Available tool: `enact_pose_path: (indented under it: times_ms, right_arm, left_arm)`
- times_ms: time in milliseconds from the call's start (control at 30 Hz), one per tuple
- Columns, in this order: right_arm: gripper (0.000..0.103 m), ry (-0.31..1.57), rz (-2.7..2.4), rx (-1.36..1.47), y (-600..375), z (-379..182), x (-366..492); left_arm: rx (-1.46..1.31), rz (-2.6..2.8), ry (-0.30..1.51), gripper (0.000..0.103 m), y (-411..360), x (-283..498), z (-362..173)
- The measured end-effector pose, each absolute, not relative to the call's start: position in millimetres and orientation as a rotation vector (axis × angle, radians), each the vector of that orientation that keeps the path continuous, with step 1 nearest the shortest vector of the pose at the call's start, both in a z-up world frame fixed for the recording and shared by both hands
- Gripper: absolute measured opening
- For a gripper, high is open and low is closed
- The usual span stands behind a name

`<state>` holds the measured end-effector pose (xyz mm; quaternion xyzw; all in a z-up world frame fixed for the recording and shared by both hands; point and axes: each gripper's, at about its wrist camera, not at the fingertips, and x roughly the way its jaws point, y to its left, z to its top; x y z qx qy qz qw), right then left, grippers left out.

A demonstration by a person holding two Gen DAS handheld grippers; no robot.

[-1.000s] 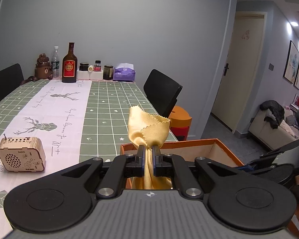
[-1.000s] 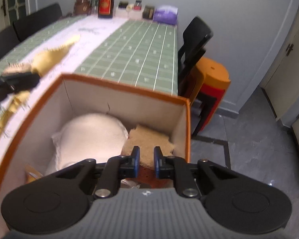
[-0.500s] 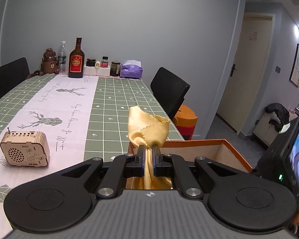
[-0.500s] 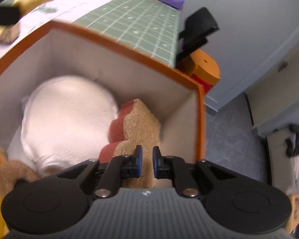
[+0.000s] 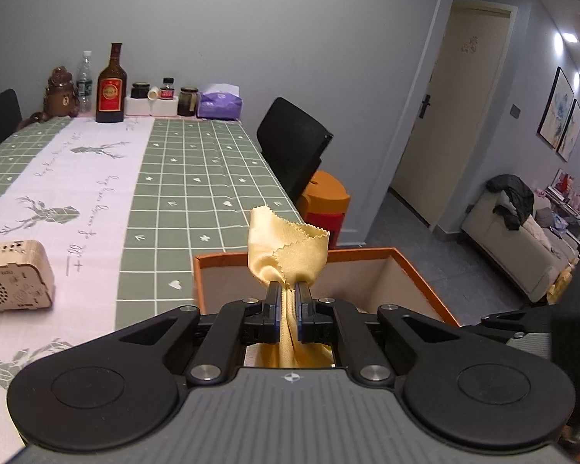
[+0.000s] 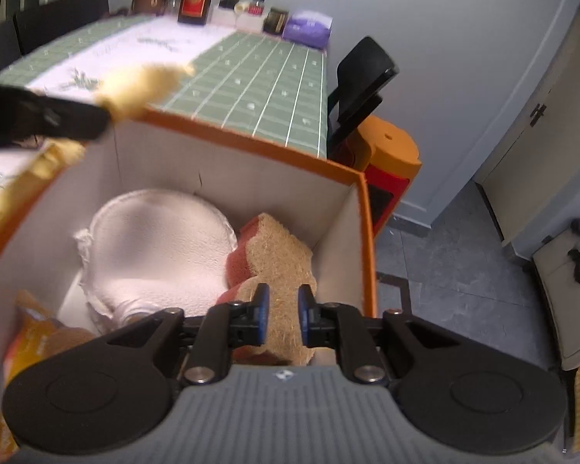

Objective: Organize soft objects
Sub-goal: 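Lower the yellow cloth into the box and open the left gripper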

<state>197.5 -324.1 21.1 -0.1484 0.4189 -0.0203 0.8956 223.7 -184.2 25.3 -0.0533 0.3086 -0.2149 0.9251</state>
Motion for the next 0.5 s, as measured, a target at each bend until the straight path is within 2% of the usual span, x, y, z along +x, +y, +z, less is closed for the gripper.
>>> enact_pose_path:
  times_ms: [233, 300, 433, 467, 500]
  right_arm:
    - [0.014, 0.836, -0.028, -0.255, -331, 27, 176]
    - [0.014, 0.851, -0.042, -0.255, -332, 23, 174]
    - [0.014, 0.856, -0.028, -0.241, -334, 20, 174]
    - [0.014, 0.857, -0.027, -0.241, -335, 19, 173]
    - [0.014, 0.859, -0.024, -0.241, -335, 19, 173]
  left_arm:
    - [-0.113, -0.405, 0.674, 0.008, -190, 224, 8]
    - [-0.119, -0.385, 0.683, 0.012, -190, 225, 4]
    - [-0.142, -0.371, 0.679, 0.014, -184, 224, 4]
    - [-0.144, -0.356, 0.671, 0.025, -182, 224, 5]
    - [-0.146, -0.343, 0.665, 0.042, -181, 223, 5]
